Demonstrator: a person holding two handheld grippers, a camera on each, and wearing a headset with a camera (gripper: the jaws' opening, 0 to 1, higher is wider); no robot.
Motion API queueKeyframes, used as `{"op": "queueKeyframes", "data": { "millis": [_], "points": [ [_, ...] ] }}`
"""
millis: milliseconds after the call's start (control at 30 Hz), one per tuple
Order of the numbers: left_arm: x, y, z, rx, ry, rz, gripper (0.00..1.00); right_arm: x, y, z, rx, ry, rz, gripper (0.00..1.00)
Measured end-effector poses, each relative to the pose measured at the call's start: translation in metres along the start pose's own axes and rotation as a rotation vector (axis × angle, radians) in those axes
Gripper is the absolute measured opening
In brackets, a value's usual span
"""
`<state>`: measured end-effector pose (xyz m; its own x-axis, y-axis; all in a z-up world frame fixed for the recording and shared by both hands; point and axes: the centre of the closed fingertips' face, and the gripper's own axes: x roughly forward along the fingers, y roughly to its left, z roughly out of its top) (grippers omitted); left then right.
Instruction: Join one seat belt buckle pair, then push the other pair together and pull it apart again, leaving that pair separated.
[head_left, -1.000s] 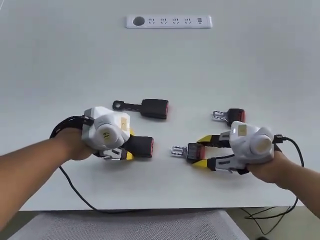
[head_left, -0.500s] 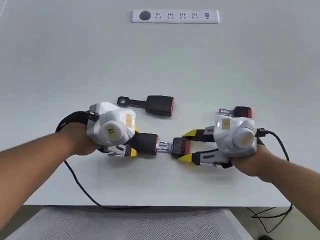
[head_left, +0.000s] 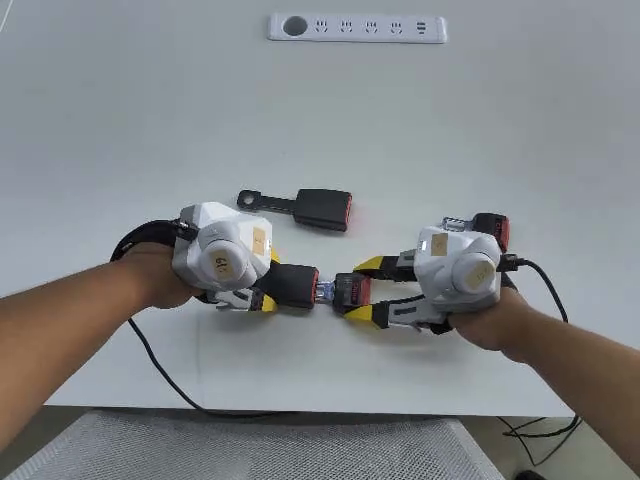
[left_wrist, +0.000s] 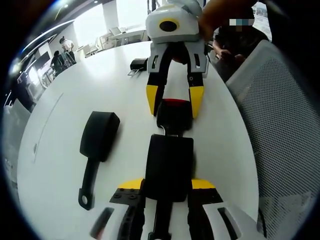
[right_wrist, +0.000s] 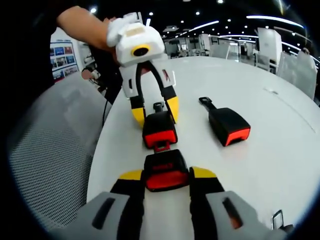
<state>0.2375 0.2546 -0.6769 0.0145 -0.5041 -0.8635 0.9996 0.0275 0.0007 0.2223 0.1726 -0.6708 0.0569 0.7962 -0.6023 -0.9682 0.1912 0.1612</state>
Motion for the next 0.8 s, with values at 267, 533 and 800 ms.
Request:
{"op": "queueKeyframes", "data": {
  "millis": [267,533,800],
  "points": [
    [0.001,0.000,0.000,0.011,0.017,-0.005,0.33,0.010,0.000,0.007,0.022,0.005,-0.009,0.33],
    [0.002,0.000,0.000,0.014,0.017,-0.012,0.33,0.014,-0.005,0.012,0.026,0.022,-0.026,0.33],
    [0.002,0.001,0.000,0.025,0.018,-0.017,0.33,0.015,-0.005,0.013,0.011,0.048,-0.034,0.33]
  ]
}}
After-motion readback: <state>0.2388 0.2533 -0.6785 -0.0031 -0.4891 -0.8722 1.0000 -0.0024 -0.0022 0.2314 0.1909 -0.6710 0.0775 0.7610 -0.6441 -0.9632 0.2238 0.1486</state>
